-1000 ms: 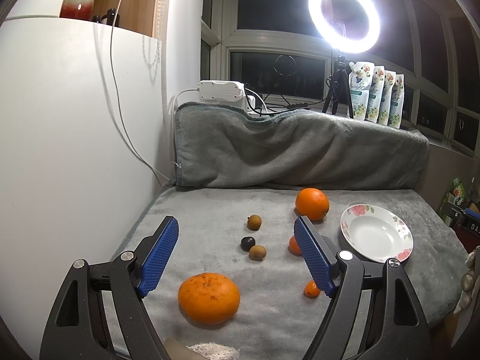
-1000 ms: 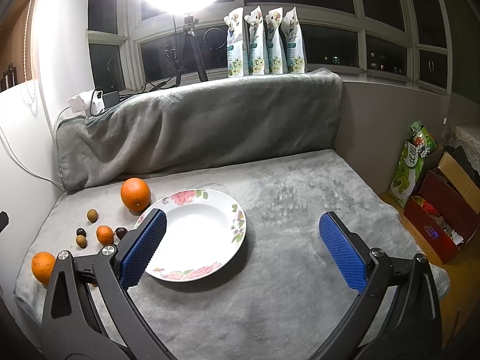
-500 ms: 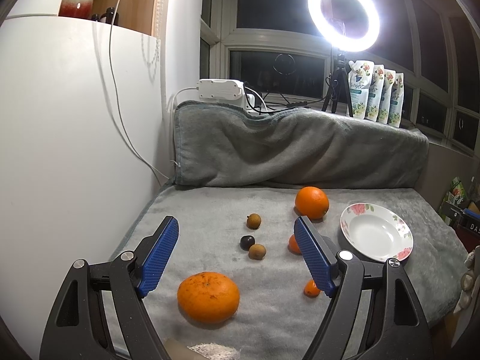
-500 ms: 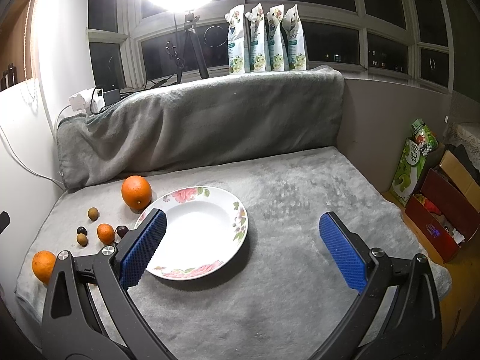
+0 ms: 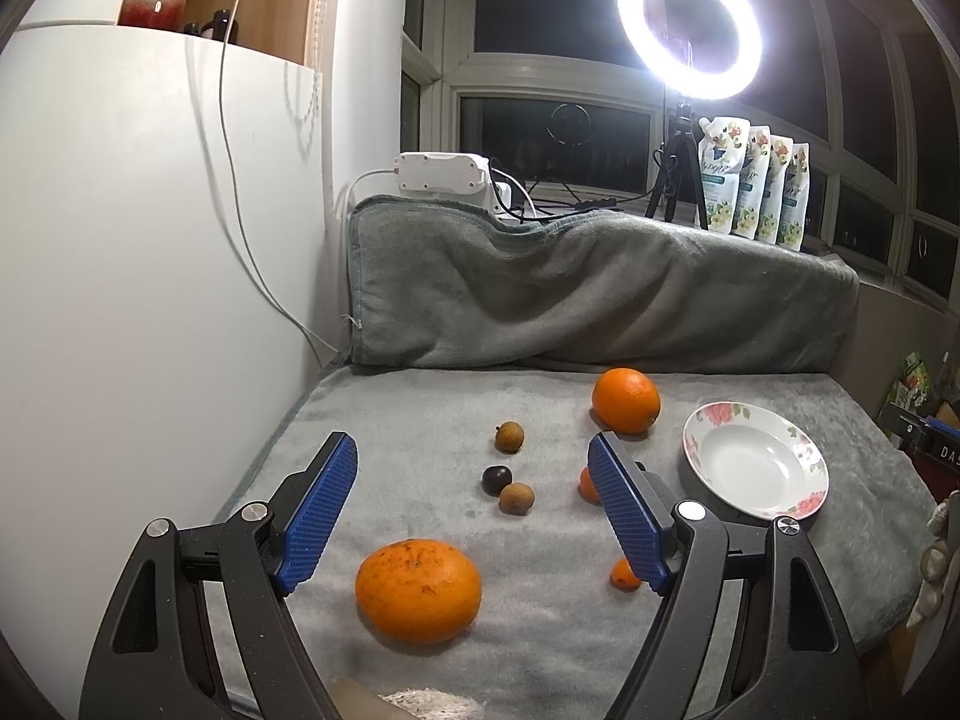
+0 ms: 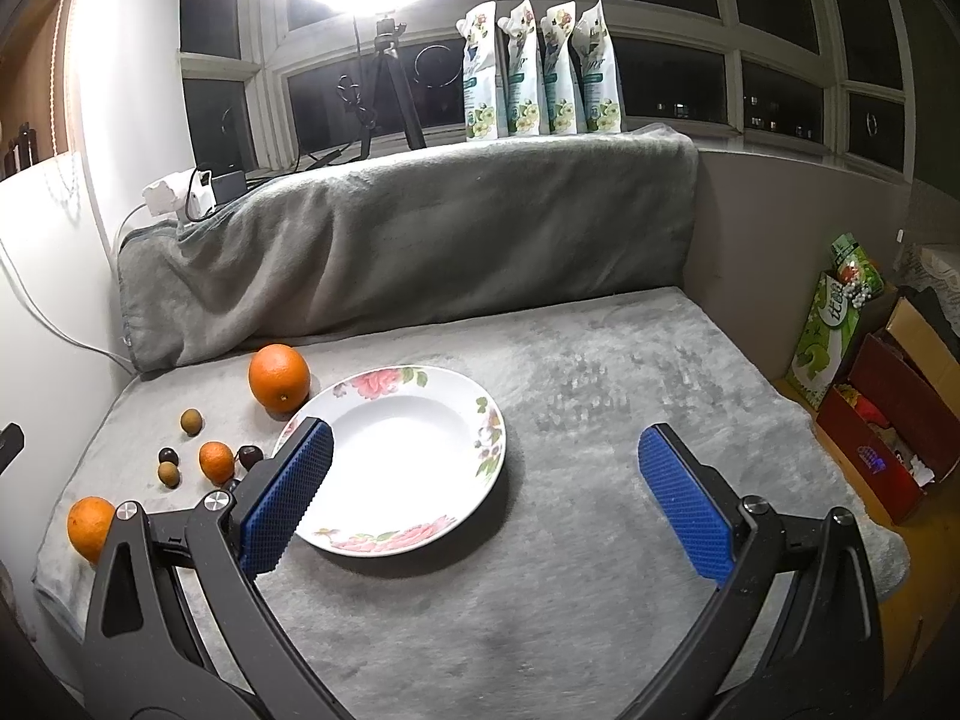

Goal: Organize fruits

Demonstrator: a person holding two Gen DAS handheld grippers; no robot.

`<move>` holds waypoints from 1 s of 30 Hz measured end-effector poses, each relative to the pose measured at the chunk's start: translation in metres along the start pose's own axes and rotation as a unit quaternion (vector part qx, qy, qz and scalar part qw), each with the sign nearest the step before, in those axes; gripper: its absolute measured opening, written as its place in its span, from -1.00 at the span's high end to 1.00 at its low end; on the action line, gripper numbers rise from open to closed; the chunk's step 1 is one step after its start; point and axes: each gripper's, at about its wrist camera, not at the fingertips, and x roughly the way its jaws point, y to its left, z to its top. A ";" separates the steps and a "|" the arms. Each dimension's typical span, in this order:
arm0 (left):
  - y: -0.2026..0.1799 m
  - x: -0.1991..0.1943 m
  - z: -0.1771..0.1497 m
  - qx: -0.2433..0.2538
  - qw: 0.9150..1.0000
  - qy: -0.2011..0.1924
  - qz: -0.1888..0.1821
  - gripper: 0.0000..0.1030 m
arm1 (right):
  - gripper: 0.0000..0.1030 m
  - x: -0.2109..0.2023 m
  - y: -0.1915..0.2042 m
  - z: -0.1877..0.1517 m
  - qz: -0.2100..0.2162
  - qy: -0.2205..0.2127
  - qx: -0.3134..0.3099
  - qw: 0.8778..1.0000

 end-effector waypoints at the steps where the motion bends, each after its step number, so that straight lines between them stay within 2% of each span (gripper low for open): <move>1: 0.001 0.001 0.000 -0.001 1.000 0.001 0.000 -0.55 | -1.00 0.000 0.000 0.001 0.003 0.002 0.000 1.000; 8: 0.015 0.007 -0.010 -0.009 1.000 0.027 0.004 -0.55 | -1.00 0.007 0.010 0.005 0.039 0.017 -0.011 0.999; 17: 0.045 0.016 -0.038 -0.042 0.996 0.081 -0.001 -0.55 | -1.00 0.024 0.056 0.009 0.138 0.051 -0.058 0.987; 23: 0.057 0.021 -0.055 -0.069 0.991 0.111 -0.023 -0.55 | -1.00 0.043 0.103 0.009 0.213 0.099 -0.098 0.967; 27: 0.061 0.027 -0.063 -0.082 0.988 0.128 -0.033 -0.54 | -1.00 0.056 0.137 0.008 0.267 0.141 -0.118 0.946; 30: 0.066 0.034 -0.069 -0.104 0.983 0.142 -0.051 -0.54 | -1.00 0.065 0.167 0.003 0.306 0.172 -0.136 0.926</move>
